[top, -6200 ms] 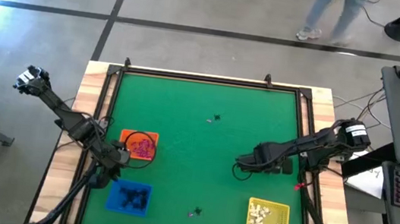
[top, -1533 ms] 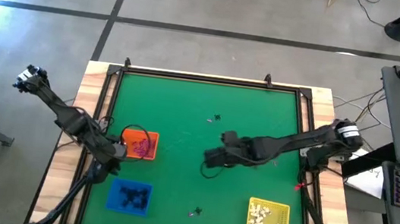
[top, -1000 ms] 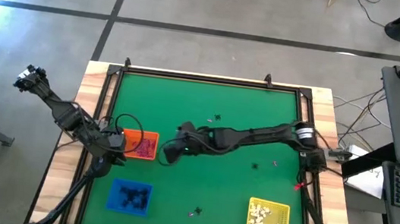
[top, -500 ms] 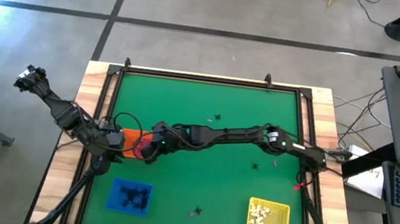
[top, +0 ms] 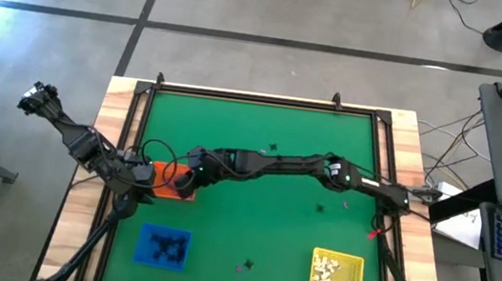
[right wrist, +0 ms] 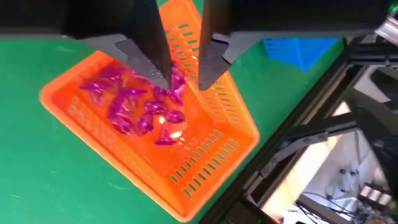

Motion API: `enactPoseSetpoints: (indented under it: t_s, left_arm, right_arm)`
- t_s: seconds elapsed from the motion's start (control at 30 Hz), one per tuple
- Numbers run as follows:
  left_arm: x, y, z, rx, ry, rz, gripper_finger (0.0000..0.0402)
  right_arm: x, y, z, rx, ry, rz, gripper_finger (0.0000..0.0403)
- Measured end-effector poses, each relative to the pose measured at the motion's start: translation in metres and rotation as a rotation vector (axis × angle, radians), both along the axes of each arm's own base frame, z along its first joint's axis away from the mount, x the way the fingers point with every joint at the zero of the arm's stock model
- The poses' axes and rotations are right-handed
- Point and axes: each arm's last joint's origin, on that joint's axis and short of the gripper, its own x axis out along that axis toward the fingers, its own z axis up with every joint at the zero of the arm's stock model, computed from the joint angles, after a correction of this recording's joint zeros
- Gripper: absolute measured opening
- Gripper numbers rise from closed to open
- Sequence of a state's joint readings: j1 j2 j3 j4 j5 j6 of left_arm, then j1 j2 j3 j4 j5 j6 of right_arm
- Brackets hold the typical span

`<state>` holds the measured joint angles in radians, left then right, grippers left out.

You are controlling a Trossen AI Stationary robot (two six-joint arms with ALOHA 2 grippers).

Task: Sort Halloween decoration
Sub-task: Put the violet witch hat toy into the orange bin

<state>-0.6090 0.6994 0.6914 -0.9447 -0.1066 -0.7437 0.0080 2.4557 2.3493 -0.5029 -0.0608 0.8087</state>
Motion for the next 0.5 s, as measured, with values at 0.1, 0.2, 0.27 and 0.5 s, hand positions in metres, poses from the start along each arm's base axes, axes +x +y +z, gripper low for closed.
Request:
enactPoseSetpoints:
  t_s: [0.1,0.2,0.27,0.5]
  left_arm:
    - [0.000,0.000,0.000,-0.001,0.001,0.001,0.0078]
    - [0.000,0.000,0.000,-0.010,0.006,0.016,0.0078]
    - [0.000,0.000,-0.001,-0.014,0.016,0.028,0.0078]
    - [0.000,0.000,-0.001,-0.027,0.026,0.051,0.0078]
  right_arm:
    - [-0.003,-0.004,0.001,0.000,0.031,0.002,0.0093]
    - [-0.009,-0.009,0.009,0.017,0.064,0.027,0.0111]
    - [-0.016,-0.012,0.020,-0.016,0.095,0.060,0.0118]
    - [-0.050,-0.041,0.043,-0.130,0.290,0.142,0.0123]
